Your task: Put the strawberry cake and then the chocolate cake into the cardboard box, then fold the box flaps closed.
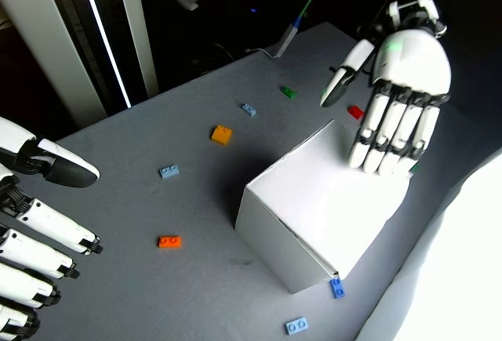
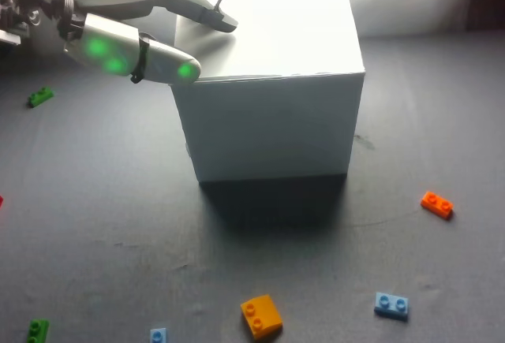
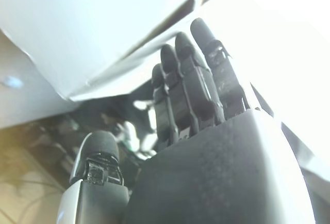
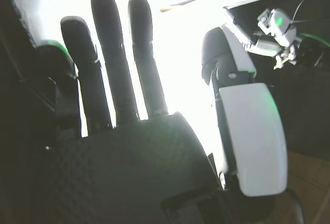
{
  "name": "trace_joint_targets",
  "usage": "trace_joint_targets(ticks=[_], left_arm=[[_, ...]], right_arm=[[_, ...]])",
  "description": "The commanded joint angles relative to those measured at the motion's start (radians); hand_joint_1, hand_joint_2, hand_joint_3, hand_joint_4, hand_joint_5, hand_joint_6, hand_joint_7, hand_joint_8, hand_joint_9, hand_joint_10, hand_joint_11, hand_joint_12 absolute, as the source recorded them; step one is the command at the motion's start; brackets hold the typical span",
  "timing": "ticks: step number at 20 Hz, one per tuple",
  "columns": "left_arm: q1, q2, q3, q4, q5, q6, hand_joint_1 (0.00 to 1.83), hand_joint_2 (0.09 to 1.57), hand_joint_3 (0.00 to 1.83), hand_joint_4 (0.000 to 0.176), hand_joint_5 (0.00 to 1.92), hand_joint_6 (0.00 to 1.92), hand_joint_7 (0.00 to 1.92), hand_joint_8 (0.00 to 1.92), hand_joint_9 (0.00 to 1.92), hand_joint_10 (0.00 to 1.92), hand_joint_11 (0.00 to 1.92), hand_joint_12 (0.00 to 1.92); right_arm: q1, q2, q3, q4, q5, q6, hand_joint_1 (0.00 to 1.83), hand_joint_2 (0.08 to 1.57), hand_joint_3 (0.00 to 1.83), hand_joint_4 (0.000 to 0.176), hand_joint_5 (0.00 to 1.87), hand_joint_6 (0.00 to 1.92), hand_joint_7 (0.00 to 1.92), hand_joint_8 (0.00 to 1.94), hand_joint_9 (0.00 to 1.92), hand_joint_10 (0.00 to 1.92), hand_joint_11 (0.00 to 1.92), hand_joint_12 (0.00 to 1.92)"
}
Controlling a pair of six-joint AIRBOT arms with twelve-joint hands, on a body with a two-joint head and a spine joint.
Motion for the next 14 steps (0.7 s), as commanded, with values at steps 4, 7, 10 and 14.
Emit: trace_joint_targets(ticks=[4, 7, 10, 14], left_arm=[[0.007, 0.005, -0.008, -0.012, -0.039, -0.017, 0.0, 1.28, 0.0, 0.0, 0.44, 0.0, 0.56, 0.0, 0.6, 0.0, 0.27, 0.87], [0.004, 0.005, -0.006, -0.012, -0.043, -0.017, 0.0, 1.28, 0.0, 0.0, 0.45, 0.0, 0.56, 0.0, 0.61, 0.0, 0.26, 0.92], [-0.018, 0.007, 0.004, -0.012, -0.047, -0.016, 0.0, 1.28, 0.0, 0.0, 0.45, 0.0, 0.56, 0.0, 0.61, 0.0, 0.25, 0.92], [-0.065, 0.009, 0.045, -0.024, -0.058, -0.01, 0.0, 1.28, 0.0, 0.0, 0.46, 0.0, 0.58, 0.0, 0.62, 0.0, 0.25, 0.96]], right_arm=[[0.013, 0.012, 0.003, 0.007, 0.111, -0.001, 0.09, 1.27, 0.0, 0.0, 0.77, 1.23, 0.86, 1.5, 0.7, 1.9, 0.49, 1.92], [0.013, 0.012, 0.003, 0.007, 0.111, -0.001, 0.09, 1.27, 0.0, 0.0, 0.73, 1.25, 0.83, 1.5, 0.66, 1.89, 0.45, 1.92], [0.013, 0.012, 0.003, 0.007, 0.111, -0.001, 0.07, 1.28, 0.0, 0.0, 0.72, 1.26, 0.83, 1.5, 0.66, 1.89, 0.44, 1.92], [0.013, 0.012, 0.003, 0.007, 0.111, -0.001, 0.07, 1.28, 0.0, 0.0, 0.7, 1.3, 0.8, 1.56, 0.64, 1.92, 0.44, 1.92]])
